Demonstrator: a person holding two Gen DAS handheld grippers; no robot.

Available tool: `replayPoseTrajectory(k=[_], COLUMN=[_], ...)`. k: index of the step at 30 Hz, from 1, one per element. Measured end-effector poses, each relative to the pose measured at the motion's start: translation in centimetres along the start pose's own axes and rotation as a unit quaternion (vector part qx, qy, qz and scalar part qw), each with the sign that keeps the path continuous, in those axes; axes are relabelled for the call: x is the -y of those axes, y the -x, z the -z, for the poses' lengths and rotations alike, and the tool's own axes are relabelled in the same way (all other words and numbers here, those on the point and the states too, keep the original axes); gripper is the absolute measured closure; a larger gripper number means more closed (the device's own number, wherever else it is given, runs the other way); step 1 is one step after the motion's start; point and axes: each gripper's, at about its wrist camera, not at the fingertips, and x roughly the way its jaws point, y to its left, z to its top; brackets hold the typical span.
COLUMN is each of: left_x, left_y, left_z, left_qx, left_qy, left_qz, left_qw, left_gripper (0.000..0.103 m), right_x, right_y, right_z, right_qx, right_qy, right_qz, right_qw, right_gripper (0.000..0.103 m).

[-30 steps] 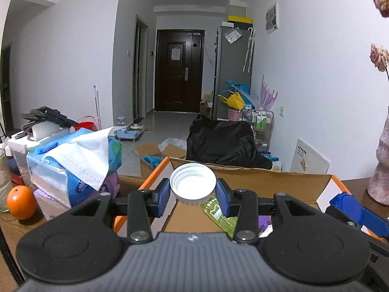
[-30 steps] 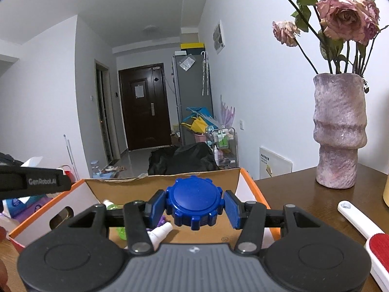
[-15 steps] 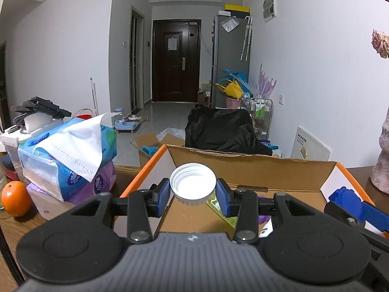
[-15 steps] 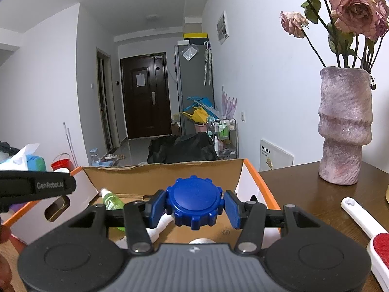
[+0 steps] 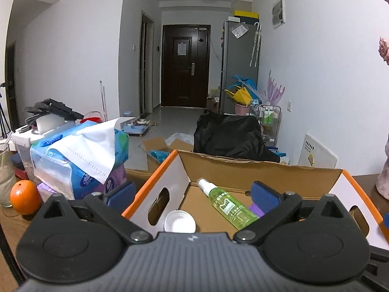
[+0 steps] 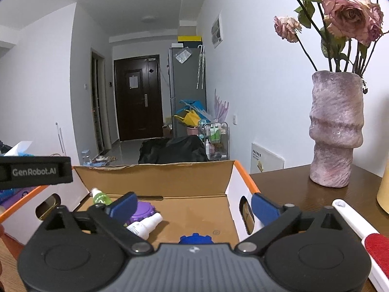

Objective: Organize rigid objects
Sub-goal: 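Open the right tool to drop the blue cap while the left tool releases the white cap, then withdraw both tools from the box back over the table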

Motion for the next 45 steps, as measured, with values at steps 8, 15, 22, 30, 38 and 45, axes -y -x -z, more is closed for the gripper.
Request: replayPoseTrajectory(k=[8, 15, 22, 30, 38, 45], left_x=[0.2, 0.0, -0.6, -1.3, -2.2, -3.2], left_y=[0.4, 0.8, 1.7, 3.4, 5.4, 7.6], left_z=[0.0, 0.1, 0.3, 0.7, 1.7, 3.0], left_qx=[0.006, 0.008, 0.007, 0.016, 0.017, 0.009], left_qy=[-0.004, -0.004, 0.0, -0.006, -0.011, -0.005], left_qz=[-0.003, -0.003, -0.003, -0.005, -0.01, -0.013], left_qw=[1.0, 1.0, 1.0, 0.9998, 0.9997, 0.9999], left_gripper=[0.0, 0.0, 0.0, 0.0, 0.0, 0.0], right_x=[0.0, 0.1, 0.6, 1.5, 2.6, 3.6], right_y=[0.3, 0.8, 2.0, 3.6, 5.7, 8.2], right_z=[0.0, 0.2, 0.3, 0.5, 1.0, 1.8], right_qx=[0.003, 0.011, 0.023, 0.042, 0.049, 0.051], right_qy=[-0.003, -0.002, -0.001, 0.005, 0.009, 0.013], right_qz=[0.001, 0.002, 0.0, -0.001, 0.0, 0.003], right_qw=[1.0, 1.0, 1.0, 0.999, 0.999, 0.999], right_gripper=[0.0, 0.0, 0.0, 0.0, 0.0, 0.0])
